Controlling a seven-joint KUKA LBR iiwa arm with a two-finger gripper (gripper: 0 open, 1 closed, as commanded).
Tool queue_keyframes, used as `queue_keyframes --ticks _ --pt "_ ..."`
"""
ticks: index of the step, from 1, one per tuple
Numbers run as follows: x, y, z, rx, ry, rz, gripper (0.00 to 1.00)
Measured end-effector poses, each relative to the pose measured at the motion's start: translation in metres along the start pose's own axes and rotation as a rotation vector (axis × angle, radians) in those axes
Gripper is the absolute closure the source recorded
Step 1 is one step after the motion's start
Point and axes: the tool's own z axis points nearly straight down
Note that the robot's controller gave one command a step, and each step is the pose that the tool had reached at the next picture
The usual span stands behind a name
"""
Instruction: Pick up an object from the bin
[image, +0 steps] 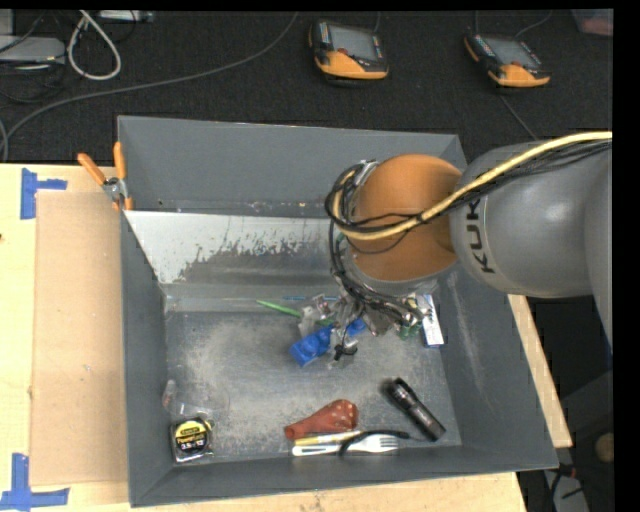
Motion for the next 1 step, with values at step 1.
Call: queue_keyframes --ticks 1 --pt "0.0253 -0.0432 -0.0486 -0.001 0.003 0.048 1.0"
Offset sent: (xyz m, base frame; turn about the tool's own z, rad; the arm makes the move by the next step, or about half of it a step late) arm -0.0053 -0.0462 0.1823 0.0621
